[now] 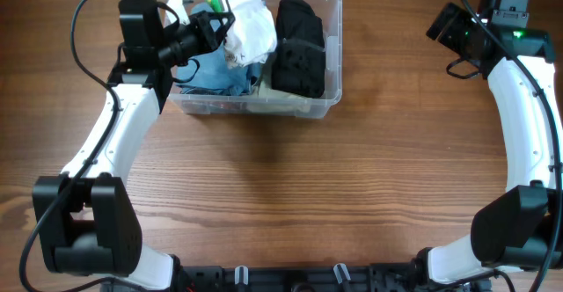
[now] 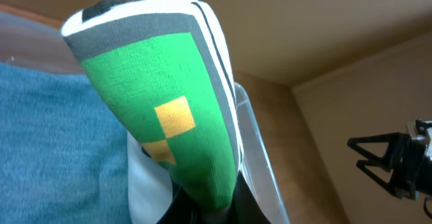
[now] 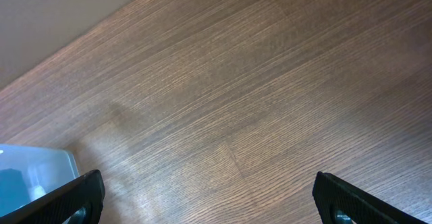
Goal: Pack container
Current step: 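Lower the white T-shirt onto the denim in the bin and release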
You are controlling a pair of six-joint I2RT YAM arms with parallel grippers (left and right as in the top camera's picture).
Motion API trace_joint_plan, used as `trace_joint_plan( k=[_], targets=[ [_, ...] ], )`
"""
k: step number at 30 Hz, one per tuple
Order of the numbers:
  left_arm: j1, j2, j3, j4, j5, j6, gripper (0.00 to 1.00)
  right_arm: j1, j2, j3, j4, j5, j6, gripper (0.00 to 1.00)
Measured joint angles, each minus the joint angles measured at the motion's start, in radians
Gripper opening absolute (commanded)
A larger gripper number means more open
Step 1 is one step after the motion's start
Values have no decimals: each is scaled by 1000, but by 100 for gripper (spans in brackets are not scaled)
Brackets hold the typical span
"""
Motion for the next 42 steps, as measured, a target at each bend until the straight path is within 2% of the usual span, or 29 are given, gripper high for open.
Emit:
trace_joint_plan(
  k=[8,11,12,13,14,16,25,35,37,40,42],
  targets=[
    [38,3,0,-27,-12,20,8,0,0,0,0,0,0,100],
    [74,17,0,-27,-20,26,15,0,0,0,0,0,0,100],
    [84,23,0,-28,-24,27,23,0,0,0,0,0,0,100],
    [95,31,0,-28,-26,29,70,0,0,0,0,0,0,100],
    [114,45,0,-31,-31,33,76,0,0,0,0,0,0,100],
    [124,50,0,-30,-35,39,100,0,0,0,0,0,0,100],
    [137,52,1,-30,-25,50,99,0,0,0,0,0,0,100],
    [137,50,84,-33,90,51,94,0,0,0,0,0,0,100],
    [137,40,100,-35,100,51,89,0,0,0,0,0,0,100],
    [137,4,108,-37,109,50,76,0,0,0,0,0,0,100],
    [137,-17,110,-40,112,48,61,0,0,0,0,0,0,100]
  ],
)
